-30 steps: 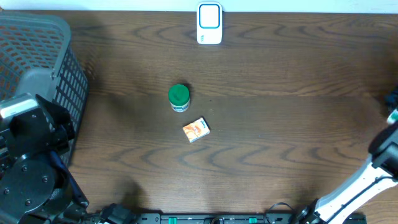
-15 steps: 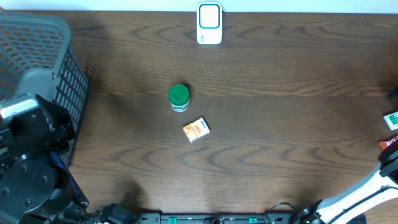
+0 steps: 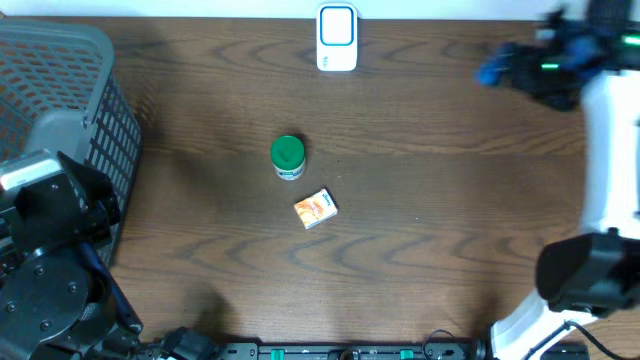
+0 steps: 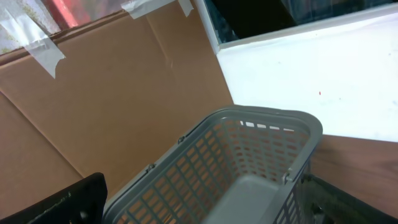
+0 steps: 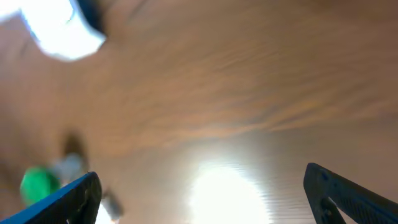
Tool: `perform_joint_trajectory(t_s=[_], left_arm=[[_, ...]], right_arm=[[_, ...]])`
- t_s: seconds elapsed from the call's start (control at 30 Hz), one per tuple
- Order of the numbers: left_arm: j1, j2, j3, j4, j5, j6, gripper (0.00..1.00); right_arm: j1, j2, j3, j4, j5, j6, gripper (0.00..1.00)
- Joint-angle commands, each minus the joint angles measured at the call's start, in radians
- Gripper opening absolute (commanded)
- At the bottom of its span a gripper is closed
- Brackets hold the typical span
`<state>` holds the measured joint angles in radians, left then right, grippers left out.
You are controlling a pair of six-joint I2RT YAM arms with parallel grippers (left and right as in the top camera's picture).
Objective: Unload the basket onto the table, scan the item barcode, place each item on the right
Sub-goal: 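Move the right gripper to the orange Kleenex pack and grasp it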
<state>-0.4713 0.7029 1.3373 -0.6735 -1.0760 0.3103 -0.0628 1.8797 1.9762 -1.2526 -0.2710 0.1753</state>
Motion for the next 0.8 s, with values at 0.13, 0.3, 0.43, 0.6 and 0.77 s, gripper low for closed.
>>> perform_joint_trajectory(t_s=[0.13, 0.3, 0.43, 0.6, 0.77], left_arm=[[0.003, -0.004, -0.001, 0.003, -0.010, -0.010, 0.98], [0.003, -0.004, -0.001, 0.003, -0.010, -0.010, 0.98], [0.003, -0.004, -0.001, 0.003, -0.010, -0.010, 0.98], [0.003, -0.004, -0.001, 0.003, -0.010, -0.010, 0.98], [0.003, -0.004, -0.001, 0.003, -0.010, -0.010, 0.98]], right_arm=[[0.342, 0.070, -0.090, -0.003, -0.033, -0.080, 0.99], [0.498, 0.092, -0.162, 0.013, -0.023, -0.110, 0.99], [0.595, 0.092, -0.236, 0.039, -0.005, -0.109, 0.99], [0.715, 0.092, -0.384, 0.182, 0.113, -0.093, 0.99], [0.795, 0.097, -0.591, 0.422, 0.188, -0.046, 0.99]])
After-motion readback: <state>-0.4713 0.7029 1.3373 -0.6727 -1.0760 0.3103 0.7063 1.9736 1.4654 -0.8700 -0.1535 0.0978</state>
